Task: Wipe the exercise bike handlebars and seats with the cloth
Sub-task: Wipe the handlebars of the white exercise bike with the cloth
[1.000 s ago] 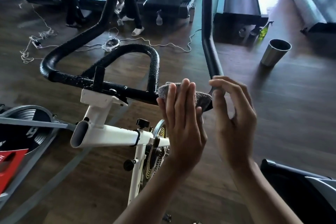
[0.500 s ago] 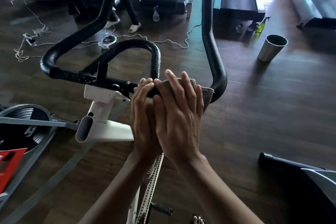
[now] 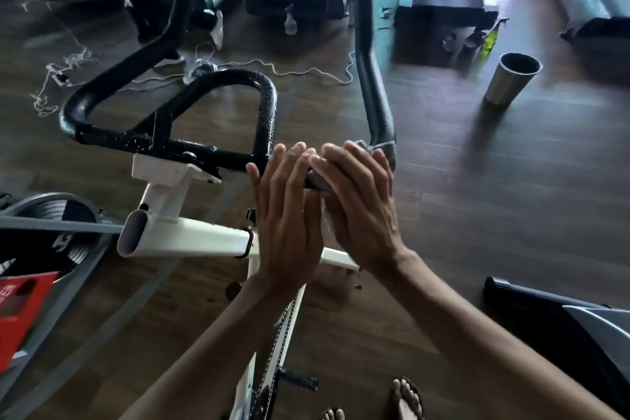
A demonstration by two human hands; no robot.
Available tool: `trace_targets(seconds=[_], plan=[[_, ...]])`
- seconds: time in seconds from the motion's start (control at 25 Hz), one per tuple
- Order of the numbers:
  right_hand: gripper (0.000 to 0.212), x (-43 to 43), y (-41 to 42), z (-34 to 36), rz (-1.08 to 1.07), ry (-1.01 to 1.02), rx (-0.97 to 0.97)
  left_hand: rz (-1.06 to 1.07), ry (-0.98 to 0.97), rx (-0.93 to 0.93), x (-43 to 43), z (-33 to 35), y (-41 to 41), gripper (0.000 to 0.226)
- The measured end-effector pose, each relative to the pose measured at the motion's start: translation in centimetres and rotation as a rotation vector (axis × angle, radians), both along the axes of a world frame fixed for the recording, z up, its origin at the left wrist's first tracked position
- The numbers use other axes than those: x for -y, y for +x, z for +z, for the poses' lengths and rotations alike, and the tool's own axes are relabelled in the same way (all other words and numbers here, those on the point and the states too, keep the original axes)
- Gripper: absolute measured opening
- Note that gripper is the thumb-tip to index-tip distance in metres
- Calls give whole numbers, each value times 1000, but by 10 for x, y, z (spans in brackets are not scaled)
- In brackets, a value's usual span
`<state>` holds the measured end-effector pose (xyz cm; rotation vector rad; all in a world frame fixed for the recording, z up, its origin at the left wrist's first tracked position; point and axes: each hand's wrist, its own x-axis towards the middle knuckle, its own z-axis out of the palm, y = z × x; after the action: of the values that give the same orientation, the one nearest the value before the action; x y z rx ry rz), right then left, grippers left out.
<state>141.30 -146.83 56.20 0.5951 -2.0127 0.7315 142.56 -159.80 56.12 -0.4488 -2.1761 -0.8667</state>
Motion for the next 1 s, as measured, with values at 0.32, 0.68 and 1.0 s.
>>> trace_targets(seconds=[0.32,0.68,1.0], plan=[[32,-47,-28,1,286,-63,4,225,-40,50,-41,6,11,41],[36,-71,-52,6,456,-151,162,385,-37,60,-85,11,21,35],[32,-85,-66,9,567,-62,198,513,-47,75,-106,11,15,39]])
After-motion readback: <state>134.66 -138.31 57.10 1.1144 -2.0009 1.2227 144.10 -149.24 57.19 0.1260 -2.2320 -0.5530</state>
